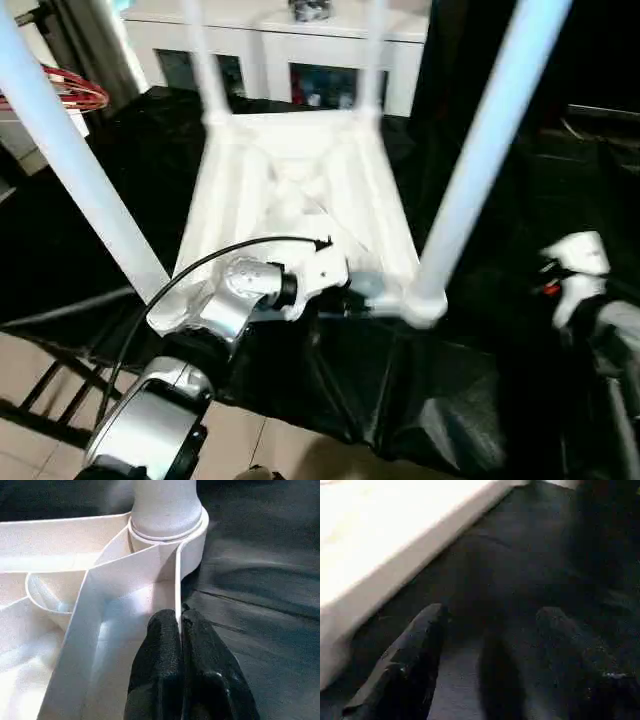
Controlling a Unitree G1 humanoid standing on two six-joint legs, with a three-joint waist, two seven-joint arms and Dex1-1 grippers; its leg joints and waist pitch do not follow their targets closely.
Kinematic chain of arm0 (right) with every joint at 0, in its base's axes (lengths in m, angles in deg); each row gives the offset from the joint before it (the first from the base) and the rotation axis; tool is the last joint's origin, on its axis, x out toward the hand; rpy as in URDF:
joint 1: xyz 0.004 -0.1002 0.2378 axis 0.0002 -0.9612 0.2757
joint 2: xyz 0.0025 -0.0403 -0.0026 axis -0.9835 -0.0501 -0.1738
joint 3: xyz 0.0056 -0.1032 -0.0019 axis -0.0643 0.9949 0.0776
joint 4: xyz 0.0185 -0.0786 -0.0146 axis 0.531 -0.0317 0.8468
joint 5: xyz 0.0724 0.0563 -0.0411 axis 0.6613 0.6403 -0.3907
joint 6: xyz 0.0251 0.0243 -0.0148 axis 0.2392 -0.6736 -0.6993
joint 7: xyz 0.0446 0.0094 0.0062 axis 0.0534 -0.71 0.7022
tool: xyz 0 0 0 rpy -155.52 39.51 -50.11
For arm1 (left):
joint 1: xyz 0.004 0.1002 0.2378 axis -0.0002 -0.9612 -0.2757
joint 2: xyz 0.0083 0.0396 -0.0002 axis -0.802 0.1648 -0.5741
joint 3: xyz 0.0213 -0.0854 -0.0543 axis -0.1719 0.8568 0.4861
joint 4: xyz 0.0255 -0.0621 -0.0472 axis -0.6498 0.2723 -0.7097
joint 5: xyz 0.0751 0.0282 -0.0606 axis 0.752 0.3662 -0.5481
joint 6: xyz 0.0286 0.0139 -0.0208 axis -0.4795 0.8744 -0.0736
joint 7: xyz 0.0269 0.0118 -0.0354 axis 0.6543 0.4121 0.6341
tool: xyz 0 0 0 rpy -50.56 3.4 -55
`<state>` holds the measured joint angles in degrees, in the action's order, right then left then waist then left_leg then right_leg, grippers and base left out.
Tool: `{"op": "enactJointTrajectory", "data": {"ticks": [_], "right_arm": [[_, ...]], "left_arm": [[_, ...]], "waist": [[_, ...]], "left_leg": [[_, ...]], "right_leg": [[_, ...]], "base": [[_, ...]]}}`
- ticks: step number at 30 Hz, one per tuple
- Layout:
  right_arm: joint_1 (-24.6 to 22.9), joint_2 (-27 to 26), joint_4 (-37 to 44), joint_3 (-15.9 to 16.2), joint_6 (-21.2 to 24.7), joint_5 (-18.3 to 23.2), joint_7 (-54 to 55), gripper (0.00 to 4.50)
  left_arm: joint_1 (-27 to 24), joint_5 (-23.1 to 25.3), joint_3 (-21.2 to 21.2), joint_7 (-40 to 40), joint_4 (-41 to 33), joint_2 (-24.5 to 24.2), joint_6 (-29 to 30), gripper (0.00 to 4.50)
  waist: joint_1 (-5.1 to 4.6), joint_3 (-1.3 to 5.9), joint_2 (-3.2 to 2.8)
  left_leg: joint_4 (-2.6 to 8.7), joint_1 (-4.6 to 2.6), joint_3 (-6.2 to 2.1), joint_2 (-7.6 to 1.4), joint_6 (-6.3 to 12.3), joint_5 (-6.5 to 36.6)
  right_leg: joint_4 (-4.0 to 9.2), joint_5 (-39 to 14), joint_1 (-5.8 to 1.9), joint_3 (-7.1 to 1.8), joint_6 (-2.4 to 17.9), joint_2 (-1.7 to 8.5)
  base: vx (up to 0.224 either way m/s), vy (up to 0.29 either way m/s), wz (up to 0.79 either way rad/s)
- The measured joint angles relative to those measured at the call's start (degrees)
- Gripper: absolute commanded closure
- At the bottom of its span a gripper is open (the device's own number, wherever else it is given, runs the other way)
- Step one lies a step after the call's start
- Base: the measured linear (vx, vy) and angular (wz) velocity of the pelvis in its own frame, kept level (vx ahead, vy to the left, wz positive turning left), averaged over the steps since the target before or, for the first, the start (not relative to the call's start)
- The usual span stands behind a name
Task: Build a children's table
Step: Rotate leg to tighten
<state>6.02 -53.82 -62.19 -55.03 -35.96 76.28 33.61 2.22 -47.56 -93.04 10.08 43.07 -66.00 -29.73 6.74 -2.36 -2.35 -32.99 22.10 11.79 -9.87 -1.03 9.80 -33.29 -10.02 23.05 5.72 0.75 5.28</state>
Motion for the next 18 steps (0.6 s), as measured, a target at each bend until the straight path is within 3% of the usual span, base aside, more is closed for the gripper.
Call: {"op": "enactJointTrajectory", "data": {"ticks": [9,14,18], "right_arm": [[0.0,-8.7,1.4,0.2,-0.6,-1.0,9.2,1.37],[0.0,-13.5,4.2,-0.9,0.3,1.5,14.1,1.37],[0.8,-17.6,5.8,-1.7,0.3,2.6,18.9,0.91]], "left_arm": [[-1.6,-3.3,-2.1,-10.4,-0.8,-1.3,-3.9,4.50],[-2.4,-3.2,-2.0,-9.9,-0.7,-2.7,-8.3,4.50],[-3.2,-3.4,-1.0,-6.5,-0.7,-3.1,-8.8,3.91]], "waist": [[-0.19,-0.06,-0.10],[-0.48,-0.13,0.03],[-0.58,-0.23,0.18]], "left_leg": [[-0.17,0.02,0.12,-0.01,-0.24,0.1],[-0.17,-0.02,0.14,-0.05,-0.26,0.1],[-0.32,-0.05,0.14,-0.07,-0.32,0.1]], "right_leg": [[-0.09,0.0,-0.08,-0.15,0.0,0.03],[-0.23,0.0,-0.02,-0.16,0.0,0.03],[-0.50,0.0,0.03,-0.19,0.0,0.03]], "base": [[0.000,0.000,0.00],[0.000,0.000,0.00],[0.000,0.000,0.00]]}}
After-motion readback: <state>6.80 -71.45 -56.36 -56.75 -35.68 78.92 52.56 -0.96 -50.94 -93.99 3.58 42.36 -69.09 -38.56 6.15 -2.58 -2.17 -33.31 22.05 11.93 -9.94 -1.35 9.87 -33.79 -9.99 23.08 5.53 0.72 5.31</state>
